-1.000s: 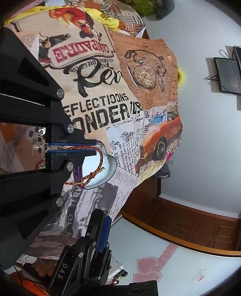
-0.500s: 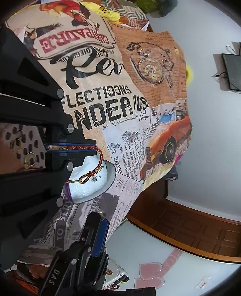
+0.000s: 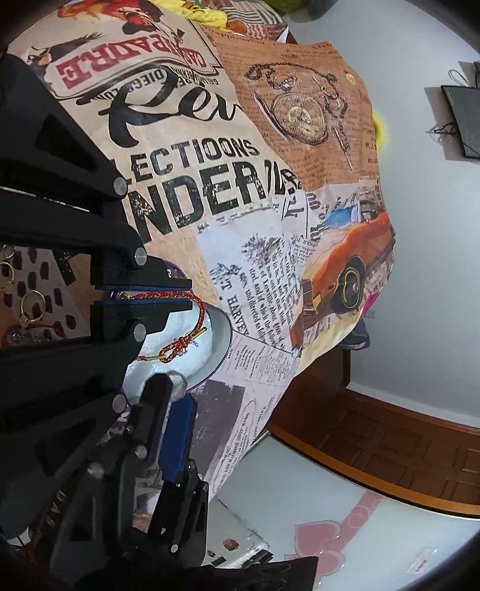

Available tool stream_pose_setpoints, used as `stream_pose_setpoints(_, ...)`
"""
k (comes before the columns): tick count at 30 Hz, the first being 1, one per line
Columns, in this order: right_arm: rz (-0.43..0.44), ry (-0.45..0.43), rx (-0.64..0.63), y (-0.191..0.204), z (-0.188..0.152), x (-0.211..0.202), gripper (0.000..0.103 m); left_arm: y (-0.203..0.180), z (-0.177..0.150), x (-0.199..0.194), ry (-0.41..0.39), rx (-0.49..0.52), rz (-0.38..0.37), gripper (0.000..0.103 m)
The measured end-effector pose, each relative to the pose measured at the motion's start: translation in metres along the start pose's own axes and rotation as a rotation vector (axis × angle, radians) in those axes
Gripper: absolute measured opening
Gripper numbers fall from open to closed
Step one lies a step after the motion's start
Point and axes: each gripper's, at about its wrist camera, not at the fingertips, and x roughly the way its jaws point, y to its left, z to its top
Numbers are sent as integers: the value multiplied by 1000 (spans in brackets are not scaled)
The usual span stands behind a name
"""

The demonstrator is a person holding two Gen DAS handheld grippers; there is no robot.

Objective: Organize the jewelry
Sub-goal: 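Lower both tools over the tin and open them, releasing bracelet and gold ring, then withdraw both open tools from the tin toward the remaining jewelry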

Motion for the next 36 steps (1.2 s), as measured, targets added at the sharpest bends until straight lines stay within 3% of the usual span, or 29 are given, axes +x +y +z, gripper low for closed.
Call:
stream_pose_setpoints(5, -1, 21, -19, 3, -2, 6, 20, 0, -1, 2, 20, -9, -21, 1)
stream_pose_setpoints(19, -42, 28, -43, 8, -1, 5, 20, 5, -4, -21, 4, -6, 11, 4)
stream_pose_setpoints(26, -61, 1, -37, 10, 4, -9, 34, 7, -6, -43, -20, -12, 24, 11)
stream_pose_setpoints(36, -73, -57, -61, 25, 6, -41, 34, 4, -13, -81, -52, 1, 52, 13)
